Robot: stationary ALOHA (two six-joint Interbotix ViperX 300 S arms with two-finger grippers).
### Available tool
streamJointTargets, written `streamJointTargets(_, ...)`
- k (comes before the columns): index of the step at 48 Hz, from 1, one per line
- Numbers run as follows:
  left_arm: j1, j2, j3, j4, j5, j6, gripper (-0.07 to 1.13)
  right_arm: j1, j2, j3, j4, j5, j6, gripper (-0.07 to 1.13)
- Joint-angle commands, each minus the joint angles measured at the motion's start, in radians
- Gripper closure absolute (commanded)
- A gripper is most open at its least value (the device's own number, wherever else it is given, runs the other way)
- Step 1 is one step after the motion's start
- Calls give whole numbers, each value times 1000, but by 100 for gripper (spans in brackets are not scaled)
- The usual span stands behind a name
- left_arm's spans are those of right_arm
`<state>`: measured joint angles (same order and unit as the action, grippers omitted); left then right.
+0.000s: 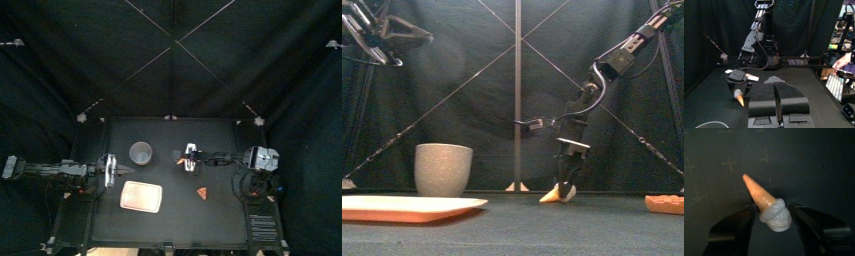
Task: Pick the ice cream then place it on the pink plate
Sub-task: Place ice cream on the pink plate
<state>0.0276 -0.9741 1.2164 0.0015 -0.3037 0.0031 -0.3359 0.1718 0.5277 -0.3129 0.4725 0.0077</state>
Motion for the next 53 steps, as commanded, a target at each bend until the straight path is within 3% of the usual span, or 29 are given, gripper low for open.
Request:
streamJointTargets(1,3,3,-14,0,-5,2,107,2,-23,-20,9,9,3,50)
streamJointTargets(5,3,3,-12,2,-5,2,107,9,-37,-26,23,12,8,60)
streamJointTargets(10,3,3,-12,2,-5,2,107,52,-66,-52,51,28,6,60)
streamJointTargets(23,3,2,-12,2,-3,2,107,264,-87,-227,58,106,14,59)
streamJointTargets(34,3,3,-12,2,-3,2,107,410,51,-430,48,118,5,59)
streamJointTargets(43,3,0,-12,0,-3,2,107,472,227,-635,-23,149,-2,59)
streamJointTargets(53,3,-11,-8,0,-3,0,107,492,376,-847,-29,152,-8,53)
